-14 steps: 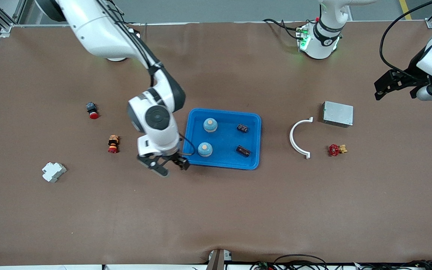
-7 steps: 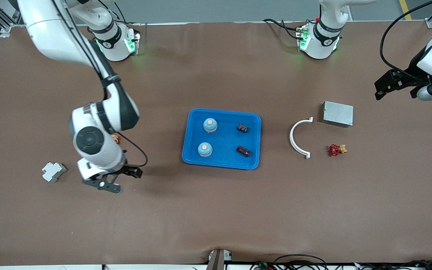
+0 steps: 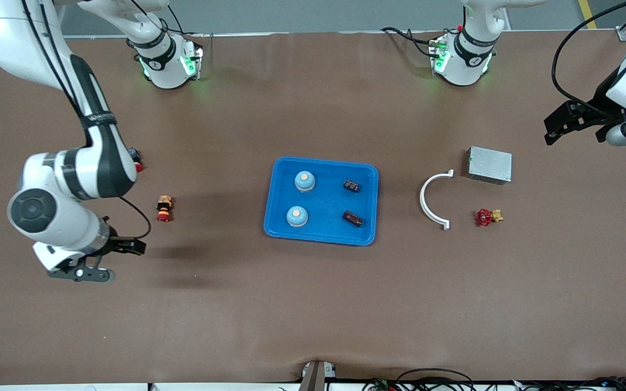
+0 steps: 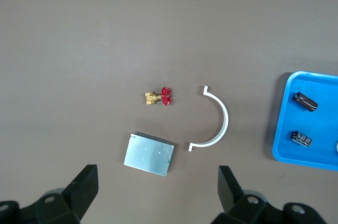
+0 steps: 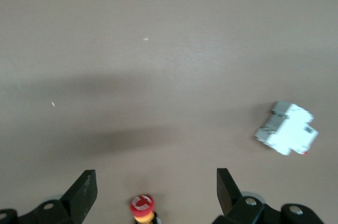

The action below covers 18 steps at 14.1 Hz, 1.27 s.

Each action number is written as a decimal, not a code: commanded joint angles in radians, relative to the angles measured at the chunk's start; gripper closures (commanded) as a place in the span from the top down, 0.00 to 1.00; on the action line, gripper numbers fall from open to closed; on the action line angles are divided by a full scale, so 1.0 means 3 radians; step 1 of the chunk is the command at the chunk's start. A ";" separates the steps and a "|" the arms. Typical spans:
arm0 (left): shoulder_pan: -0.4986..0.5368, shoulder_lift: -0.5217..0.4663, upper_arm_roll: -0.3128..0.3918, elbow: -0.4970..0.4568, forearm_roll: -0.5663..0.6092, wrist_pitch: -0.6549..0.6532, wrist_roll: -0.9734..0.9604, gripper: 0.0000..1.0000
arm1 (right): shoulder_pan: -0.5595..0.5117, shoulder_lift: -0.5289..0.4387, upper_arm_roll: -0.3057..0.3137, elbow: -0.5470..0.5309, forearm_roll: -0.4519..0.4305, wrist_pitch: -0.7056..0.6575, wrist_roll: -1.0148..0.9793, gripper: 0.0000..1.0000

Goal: Place electrolytic capacitor and blue bell in tray

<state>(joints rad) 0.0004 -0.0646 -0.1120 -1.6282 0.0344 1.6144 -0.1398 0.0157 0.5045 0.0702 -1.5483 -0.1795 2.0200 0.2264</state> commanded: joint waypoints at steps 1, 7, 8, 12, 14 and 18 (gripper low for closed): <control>0.0004 -0.0010 0.0005 0.0033 -0.0048 -0.0053 0.0011 1.00 | -0.0205 -0.0361 0.0068 -0.0147 0.0316 -0.0254 -0.0263 1.00; 0.0004 -0.0030 0.0000 0.0033 -0.0048 -0.0059 0.0006 1.00 | -0.0375 -0.0868 0.0068 -0.0126 0.0425 -0.0755 -0.0519 1.00; 0.0004 -0.0035 0.0000 0.0033 -0.0043 -0.0059 0.0006 1.00 | -0.0375 -0.0924 0.0068 -0.0101 0.0425 -0.0817 -0.0519 1.00; 0.0004 -0.0040 0.0016 0.0043 -0.0048 -0.0074 0.0011 1.00 | -0.0375 -0.1114 0.0063 0.0027 0.0425 -0.1047 -0.0514 1.00; 0.0004 -0.0040 0.0000 0.0043 -0.0043 -0.0089 0.0001 1.00 | -0.0375 -0.1206 0.0063 0.0068 0.0430 -0.1124 -0.0514 1.00; 0.0004 -0.0040 -0.0005 0.0043 -0.0043 -0.0110 0.0006 1.00 | -0.0375 -0.1278 0.0057 0.0170 0.0466 -0.1221 -0.0514 1.00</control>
<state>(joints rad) -0.0003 -0.0650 -0.1123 -1.6226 0.0344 1.6048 -0.1401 -0.0815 0.1345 0.0783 -1.5132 -0.0595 1.6791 0.0832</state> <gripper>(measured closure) 0.000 0.000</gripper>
